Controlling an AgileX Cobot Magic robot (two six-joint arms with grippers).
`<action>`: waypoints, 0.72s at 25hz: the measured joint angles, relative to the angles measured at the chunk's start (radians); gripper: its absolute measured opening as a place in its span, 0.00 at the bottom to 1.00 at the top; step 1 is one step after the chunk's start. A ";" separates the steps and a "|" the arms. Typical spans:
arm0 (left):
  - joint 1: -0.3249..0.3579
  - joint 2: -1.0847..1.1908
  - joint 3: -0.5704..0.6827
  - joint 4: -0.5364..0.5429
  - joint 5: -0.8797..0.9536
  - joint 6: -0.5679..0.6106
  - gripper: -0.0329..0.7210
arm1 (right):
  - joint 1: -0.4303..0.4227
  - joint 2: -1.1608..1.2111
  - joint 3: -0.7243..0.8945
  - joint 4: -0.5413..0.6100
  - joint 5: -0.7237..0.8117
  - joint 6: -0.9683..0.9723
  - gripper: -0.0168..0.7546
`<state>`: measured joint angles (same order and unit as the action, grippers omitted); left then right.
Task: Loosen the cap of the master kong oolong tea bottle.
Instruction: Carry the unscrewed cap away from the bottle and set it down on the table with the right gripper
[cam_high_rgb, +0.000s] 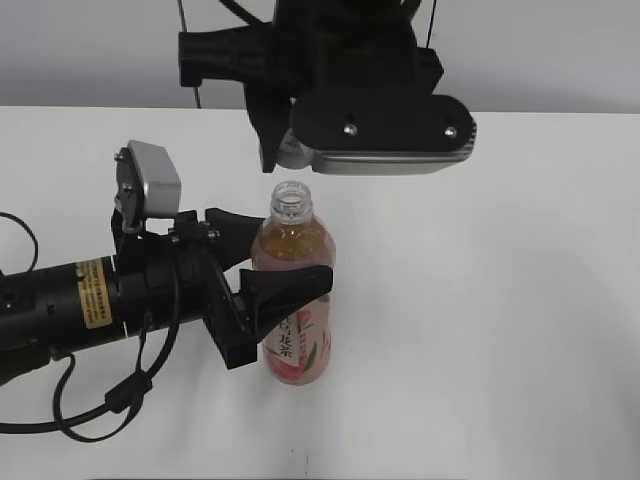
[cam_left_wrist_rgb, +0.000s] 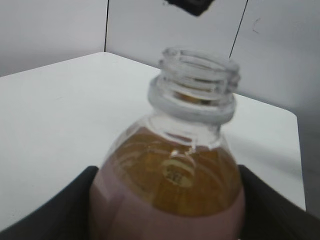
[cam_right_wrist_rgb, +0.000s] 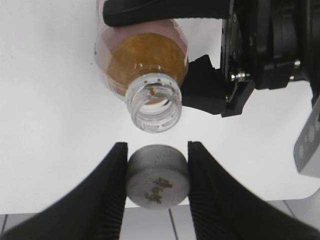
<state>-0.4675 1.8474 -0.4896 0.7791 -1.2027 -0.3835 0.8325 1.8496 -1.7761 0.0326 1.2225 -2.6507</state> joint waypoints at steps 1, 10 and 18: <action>0.000 0.000 0.000 0.000 0.000 0.000 0.67 | -0.005 0.000 0.000 -0.005 0.000 0.038 0.38; 0.000 0.000 0.000 0.000 0.000 0.000 0.67 | -0.168 0.000 0.000 -0.014 0.000 0.450 0.38; 0.000 0.000 0.000 -0.003 0.000 0.000 0.67 | -0.437 0.005 0.024 0.127 -0.002 1.050 0.38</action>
<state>-0.4675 1.8474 -0.4896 0.7763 -1.2027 -0.3835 0.3954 1.8543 -1.7524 0.1591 1.2207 -1.6007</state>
